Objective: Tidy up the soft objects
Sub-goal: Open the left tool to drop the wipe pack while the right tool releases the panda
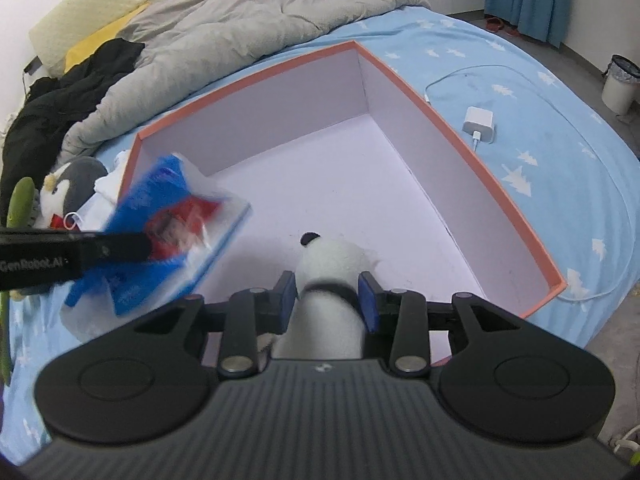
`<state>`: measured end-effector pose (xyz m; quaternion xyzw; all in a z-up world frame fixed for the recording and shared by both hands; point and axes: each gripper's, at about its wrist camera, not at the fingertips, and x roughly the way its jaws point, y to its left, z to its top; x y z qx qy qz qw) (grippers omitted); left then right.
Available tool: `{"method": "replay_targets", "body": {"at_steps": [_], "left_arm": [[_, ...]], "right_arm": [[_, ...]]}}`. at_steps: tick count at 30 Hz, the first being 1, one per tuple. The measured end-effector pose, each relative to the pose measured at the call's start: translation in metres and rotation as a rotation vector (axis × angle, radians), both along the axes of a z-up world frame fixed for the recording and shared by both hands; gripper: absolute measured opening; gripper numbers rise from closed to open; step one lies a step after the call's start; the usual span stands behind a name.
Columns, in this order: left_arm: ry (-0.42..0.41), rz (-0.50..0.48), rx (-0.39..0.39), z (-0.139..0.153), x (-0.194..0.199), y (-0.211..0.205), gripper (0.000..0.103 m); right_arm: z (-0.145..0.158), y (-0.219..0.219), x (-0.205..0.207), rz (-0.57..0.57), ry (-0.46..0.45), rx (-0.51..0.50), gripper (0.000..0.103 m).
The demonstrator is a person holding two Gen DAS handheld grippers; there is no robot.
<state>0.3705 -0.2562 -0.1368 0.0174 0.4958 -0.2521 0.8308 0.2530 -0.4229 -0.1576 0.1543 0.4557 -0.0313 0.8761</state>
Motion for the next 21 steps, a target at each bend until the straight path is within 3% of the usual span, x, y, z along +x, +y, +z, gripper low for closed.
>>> {"method": "replay_targets", "body": {"at_steps": [6, 12, 21], "left_arm": [[-0.019, 0.033, -0.024, -0.002, -0.011, 0.014, 0.032], [-0.123, 0.03, -0.025, 0.019, -0.036, 0.027, 0.032], [-0.201, 0.025, -0.066, 0.029, -0.078, 0.047, 0.032]], "right_arm": [[0.0, -0.005, -0.008, -0.015, -0.012, 0.013, 0.041], [0.013, 0.0, -0.032, -0.022, -0.095, -0.004, 0.041], [0.023, 0.023, -0.068, 0.002, -0.2, -0.043, 0.041]]}}
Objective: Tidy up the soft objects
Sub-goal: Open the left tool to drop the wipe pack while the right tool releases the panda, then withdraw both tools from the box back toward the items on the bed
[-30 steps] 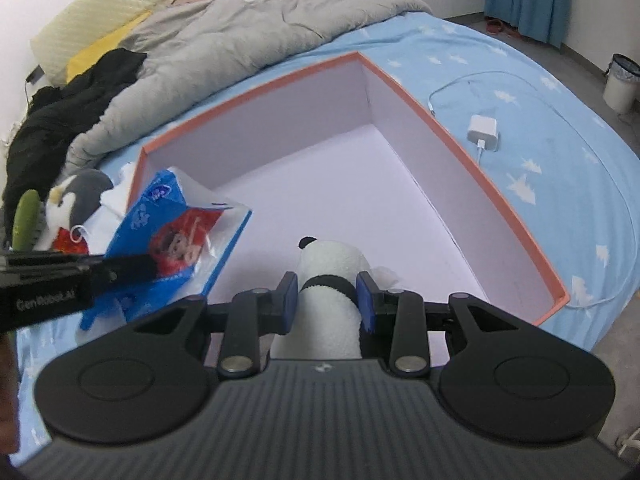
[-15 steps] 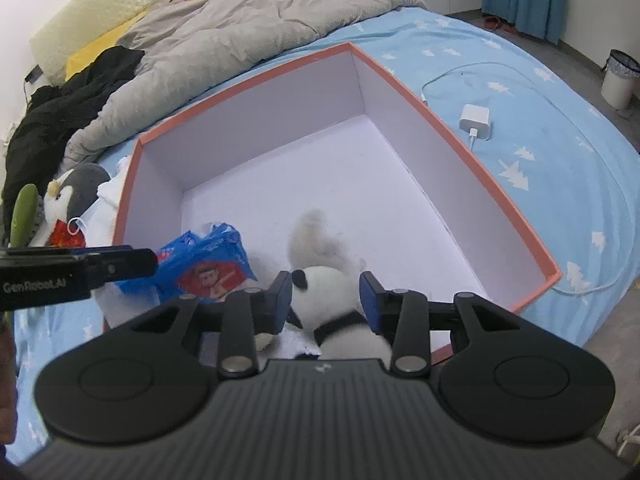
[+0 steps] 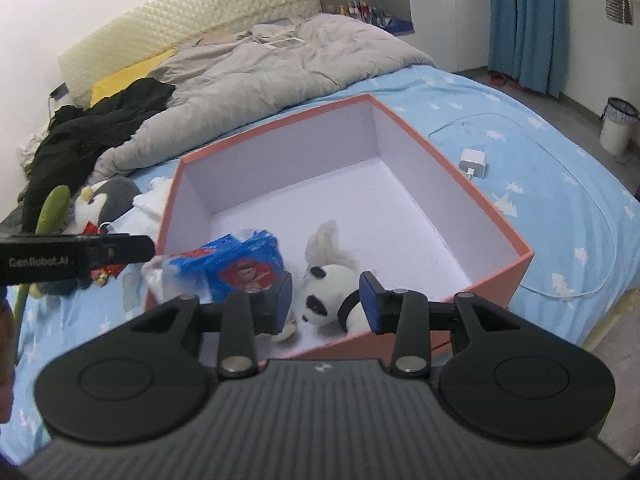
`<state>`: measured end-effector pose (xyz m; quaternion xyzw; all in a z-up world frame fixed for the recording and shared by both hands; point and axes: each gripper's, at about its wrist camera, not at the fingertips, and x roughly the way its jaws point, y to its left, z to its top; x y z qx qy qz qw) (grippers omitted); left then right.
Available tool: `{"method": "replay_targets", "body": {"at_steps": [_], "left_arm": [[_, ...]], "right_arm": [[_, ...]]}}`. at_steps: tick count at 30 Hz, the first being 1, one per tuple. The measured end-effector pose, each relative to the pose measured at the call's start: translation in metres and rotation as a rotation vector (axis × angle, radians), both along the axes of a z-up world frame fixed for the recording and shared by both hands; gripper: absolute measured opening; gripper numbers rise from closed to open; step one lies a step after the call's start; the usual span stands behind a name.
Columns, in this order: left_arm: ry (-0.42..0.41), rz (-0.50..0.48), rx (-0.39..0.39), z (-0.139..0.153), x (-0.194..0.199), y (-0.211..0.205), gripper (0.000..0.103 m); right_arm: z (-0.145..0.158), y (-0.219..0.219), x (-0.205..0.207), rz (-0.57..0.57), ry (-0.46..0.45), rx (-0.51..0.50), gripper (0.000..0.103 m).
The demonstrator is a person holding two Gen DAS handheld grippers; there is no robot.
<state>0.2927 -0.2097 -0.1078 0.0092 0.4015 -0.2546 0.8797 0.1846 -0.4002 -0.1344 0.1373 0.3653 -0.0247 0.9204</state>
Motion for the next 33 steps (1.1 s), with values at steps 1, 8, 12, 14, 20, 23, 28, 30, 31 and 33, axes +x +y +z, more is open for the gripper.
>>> {"method": "replay_targets", "body": {"at_steps": [1, 8, 12, 14, 20, 23, 28, 30, 31, 33], "left_arm": [[-0.008, -0.001, -0.005, 0.001, -0.004, 0.003, 0.032], [-0.068, -0.006, -0.021, 0.016, -0.035, 0.022, 0.032], [-0.083, -0.006, -0.052, 0.022, -0.056, 0.033, 0.032], [-0.093, 0.006, -0.068, 0.024, -0.068, 0.039, 0.032], [-0.133, 0.04, -0.031, 0.039, -0.108, 0.054, 0.032], [-0.143, 0.045, -0.042, 0.046, -0.122, 0.064, 0.032], [-0.15, 0.068, -0.05, 0.049, -0.146, 0.08, 0.032], [-0.145, 0.082, -0.041, 0.047, -0.155, 0.086, 0.032], [-0.144, 0.089, -0.03, 0.045, -0.16, 0.088, 0.032], [-0.137, 0.093, -0.026, 0.043, -0.17, 0.094, 0.032]], "right_arm": [[0.001, 0.003, -0.004, 0.003, -0.011, -0.003, 0.041], [0.01, 0.023, -0.035, 0.006, -0.082, -0.021, 0.041], [0.018, 0.033, -0.053, 0.016, -0.124, -0.015, 0.041], [0.021, 0.041, -0.062, 0.029, -0.14, -0.018, 0.041], [0.026, 0.062, -0.087, 0.067, -0.167, 0.003, 0.041], [0.03, 0.069, -0.099, 0.09, -0.183, 0.008, 0.041], [0.034, 0.076, -0.119, 0.102, -0.18, 0.019, 0.041], [0.035, 0.079, -0.128, 0.098, -0.178, 0.024, 0.041], [0.035, 0.081, -0.131, 0.101, -0.178, 0.022, 0.041], [0.037, 0.086, -0.138, 0.102, -0.178, 0.014, 0.041]]}}
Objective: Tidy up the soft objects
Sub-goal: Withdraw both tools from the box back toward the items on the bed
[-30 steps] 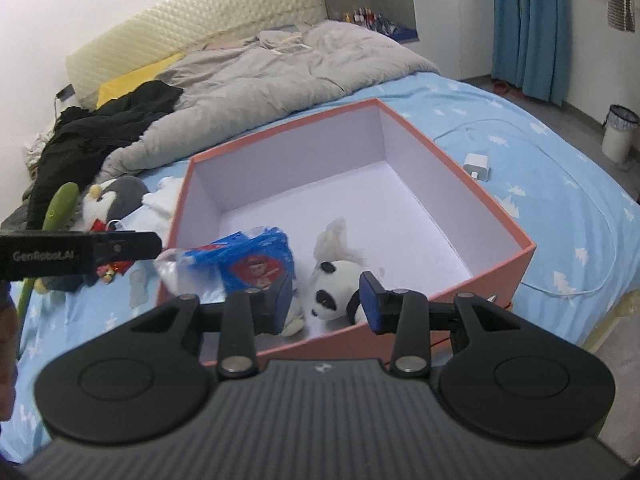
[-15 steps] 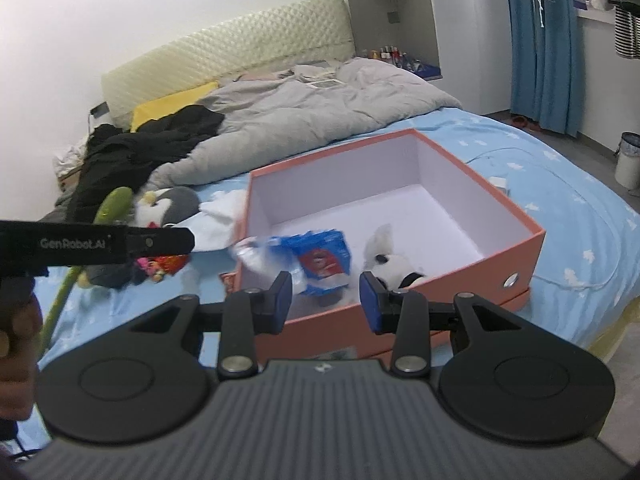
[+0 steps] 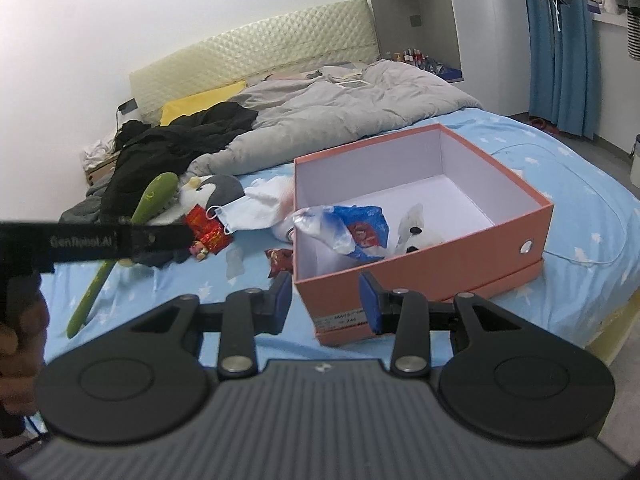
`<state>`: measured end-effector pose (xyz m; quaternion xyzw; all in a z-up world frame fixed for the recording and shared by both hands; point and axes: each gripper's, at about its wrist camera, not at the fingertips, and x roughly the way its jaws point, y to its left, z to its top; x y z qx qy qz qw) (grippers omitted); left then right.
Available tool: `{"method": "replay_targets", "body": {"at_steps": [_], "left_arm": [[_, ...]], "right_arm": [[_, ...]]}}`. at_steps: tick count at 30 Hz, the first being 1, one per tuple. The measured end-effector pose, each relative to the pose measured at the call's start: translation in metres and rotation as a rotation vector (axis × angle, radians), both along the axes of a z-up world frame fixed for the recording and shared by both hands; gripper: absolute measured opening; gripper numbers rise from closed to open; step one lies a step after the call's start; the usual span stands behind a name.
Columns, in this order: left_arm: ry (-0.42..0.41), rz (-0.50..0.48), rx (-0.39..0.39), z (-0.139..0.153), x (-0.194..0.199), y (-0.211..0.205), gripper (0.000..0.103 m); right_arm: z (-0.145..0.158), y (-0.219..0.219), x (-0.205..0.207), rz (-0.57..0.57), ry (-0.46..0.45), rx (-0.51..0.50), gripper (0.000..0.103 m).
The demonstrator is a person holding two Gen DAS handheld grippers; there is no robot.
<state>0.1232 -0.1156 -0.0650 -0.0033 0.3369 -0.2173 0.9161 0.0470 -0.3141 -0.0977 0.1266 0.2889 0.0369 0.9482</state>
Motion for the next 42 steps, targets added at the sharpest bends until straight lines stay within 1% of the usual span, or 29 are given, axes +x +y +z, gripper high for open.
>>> {"method": "replay_targets", "body": {"at_steps": [4, 8, 12, 14, 15, 17, 21, 23, 30, 35, 42], "left_arm": [[0.026, 0.026, -0.015, -0.006, -0.013, 0.018, 0.032], [0.039, 0.073, -0.008, -0.009, -0.024, 0.033, 0.032], [0.053, 0.1, -0.006, -0.012, -0.033, 0.048, 0.032], [0.051, 0.121, -0.009, -0.012, -0.039, 0.058, 0.038], [0.05, 0.128, -0.008, -0.012, -0.041, 0.063, 0.043], [0.04, 0.154, -0.009, -0.013, -0.045, 0.074, 0.044], [0.057, 0.176, -0.025, -0.015, -0.044, 0.091, 0.045], [0.055, 0.174, -0.04, -0.017, -0.045, 0.098, 0.051], [0.082, 0.179, -0.037, -0.038, -0.03, 0.115, 0.052], [0.1, 0.187, -0.043, -0.057, -0.009, 0.124, 0.052], [0.117, 0.217, -0.02, -0.089, 0.028, 0.129, 0.052]], "right_arm": [[0.001, 0.012, -0.007, 0.01, 0.016, -0.006, 0.041], [0.0, 0.026, -0.012, 0.036, 0.024, -0.006, 0.041], [0.002, 0.043, -0.018, 0.068, 0.033, 0.007, 0.041], [0.004, 0.053, -0.019, 0.088, 0.027, -0.004, 0.041], [0.005, 0.057, -0.02, 0.091, 0.022, -0.011, 0.041], [0.004, 0.065, -0.02, 0.108, 0.03, -0.006, 0.041], [-0.002, 0.079, -0.023, 0.126, 0.049, -0.021, 0.041], [-0.005, 0.084, -0.023, 0.125, 0.06, -0.011, 0.041], [-0.017, 0.099, -0.012, 0.116, 0.079, -0.021, 0.041], [-0.031, 0.107, 0.005, 0.09, 0.089, -0.017, 0.041], [-0.051, 0.122, 0.035, 0.114, 0.089, -0.035, 0.041]]}}
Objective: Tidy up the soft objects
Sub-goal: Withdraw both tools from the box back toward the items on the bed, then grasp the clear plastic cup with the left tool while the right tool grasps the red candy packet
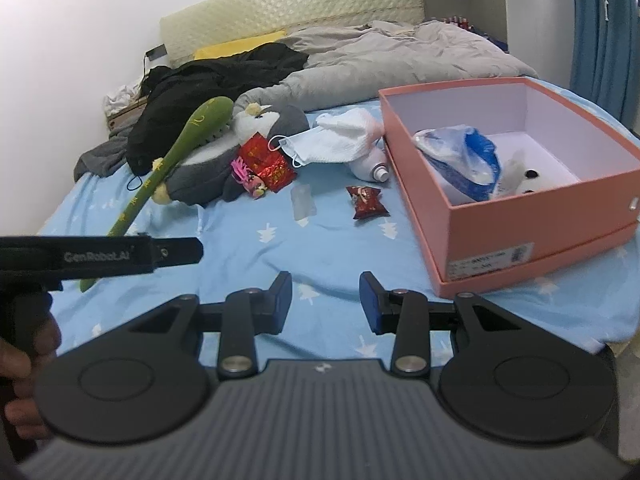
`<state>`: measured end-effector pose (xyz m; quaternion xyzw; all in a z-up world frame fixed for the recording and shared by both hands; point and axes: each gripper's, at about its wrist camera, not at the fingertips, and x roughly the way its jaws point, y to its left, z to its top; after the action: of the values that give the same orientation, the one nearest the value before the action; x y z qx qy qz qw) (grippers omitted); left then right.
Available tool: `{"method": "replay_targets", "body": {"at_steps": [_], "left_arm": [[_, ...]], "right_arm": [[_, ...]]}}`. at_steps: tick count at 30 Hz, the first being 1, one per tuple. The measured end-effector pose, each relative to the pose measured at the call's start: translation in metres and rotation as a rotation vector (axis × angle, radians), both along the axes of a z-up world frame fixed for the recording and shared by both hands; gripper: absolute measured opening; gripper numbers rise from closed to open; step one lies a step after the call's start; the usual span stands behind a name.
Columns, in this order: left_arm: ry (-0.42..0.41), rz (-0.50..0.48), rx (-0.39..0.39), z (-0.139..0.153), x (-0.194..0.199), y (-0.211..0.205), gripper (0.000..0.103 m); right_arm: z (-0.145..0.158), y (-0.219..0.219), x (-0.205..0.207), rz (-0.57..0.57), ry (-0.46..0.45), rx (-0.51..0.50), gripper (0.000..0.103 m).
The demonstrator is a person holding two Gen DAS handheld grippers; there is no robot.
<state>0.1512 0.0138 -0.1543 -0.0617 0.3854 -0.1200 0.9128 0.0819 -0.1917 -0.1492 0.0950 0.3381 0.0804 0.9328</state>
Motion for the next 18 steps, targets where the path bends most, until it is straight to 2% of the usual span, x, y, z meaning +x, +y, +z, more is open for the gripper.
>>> {"method": "replay_targets", "body": {"at_steps": [7, 16, 18], "left_arm": [[0.011, 0.057, -0.021, -0.023, 0.044, 0.003, 0.052], [0.026, 0.067, -0.037, -0.053, 0.102, 0.0, 0.052], [0.036, 0.071, -0.047, -0.06, 0.117, 0.0, 0.052]], "right_arm": [[-0.019, 0.001, 0.04, 0.013, -0.003, -0.015, 0.041], [-0.044, 0.008, 0.099, 0.013, -0.007, -0.043, 0.04], [-0.049, 0.013, 0.112, 0.017, -0.018, -0.076, 0.04]]}}
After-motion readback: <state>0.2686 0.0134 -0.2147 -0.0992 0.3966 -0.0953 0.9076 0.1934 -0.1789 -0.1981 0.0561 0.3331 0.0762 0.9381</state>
